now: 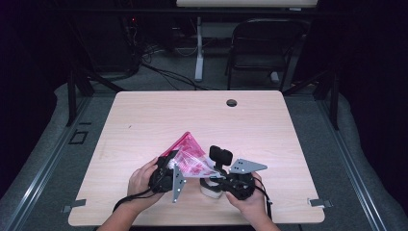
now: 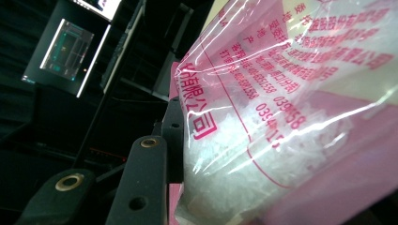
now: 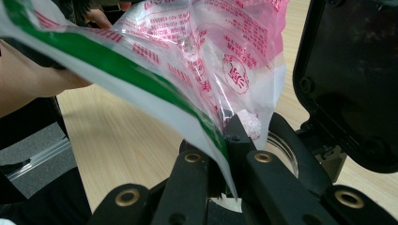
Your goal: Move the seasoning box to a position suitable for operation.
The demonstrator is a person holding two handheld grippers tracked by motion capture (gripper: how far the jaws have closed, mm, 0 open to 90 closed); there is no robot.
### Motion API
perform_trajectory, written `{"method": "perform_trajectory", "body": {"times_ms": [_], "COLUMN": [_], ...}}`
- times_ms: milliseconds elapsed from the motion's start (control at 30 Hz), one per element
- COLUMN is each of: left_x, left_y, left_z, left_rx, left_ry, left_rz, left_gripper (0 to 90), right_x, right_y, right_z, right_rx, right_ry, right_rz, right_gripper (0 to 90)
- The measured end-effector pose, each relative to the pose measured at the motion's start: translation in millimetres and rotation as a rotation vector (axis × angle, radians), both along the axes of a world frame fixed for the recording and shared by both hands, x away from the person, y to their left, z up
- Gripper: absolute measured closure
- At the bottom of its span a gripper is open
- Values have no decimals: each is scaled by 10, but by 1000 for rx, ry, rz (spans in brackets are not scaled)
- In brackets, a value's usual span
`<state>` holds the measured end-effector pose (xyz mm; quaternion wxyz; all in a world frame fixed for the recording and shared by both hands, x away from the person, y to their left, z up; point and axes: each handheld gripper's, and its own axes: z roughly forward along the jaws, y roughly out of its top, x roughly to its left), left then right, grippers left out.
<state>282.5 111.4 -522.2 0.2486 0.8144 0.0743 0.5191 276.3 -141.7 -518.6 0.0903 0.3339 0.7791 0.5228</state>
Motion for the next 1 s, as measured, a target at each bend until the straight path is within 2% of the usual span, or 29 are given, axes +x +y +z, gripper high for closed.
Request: {"method": "perform_trajectory", "body": {"times_ms": [367,400,500,700,1000], "left_x": [40,44,50,85,92], "left_y": [45,44,51,75,70], "left_z": [-25,-36,-42,-64,-78], "left_rx": [-24,-38,-38,-70,-83], "left_ry": [61,68,78,119,143], "left_rz": [-2,-5,-4,-5,-7], "left_gripper": [673,673,674,675,680], "right_x": [4,5,8,15,14], "right_y": [11,9,8,19,9], "right_z": [4,7,12,25,56], "right_rx": [7,3,8,15,23], "right_ry": [-4,-5,-6,-13,-22], "right_rz": [0,3,2,1,-4], "right_gripper": [893,893,893,893,893]}}
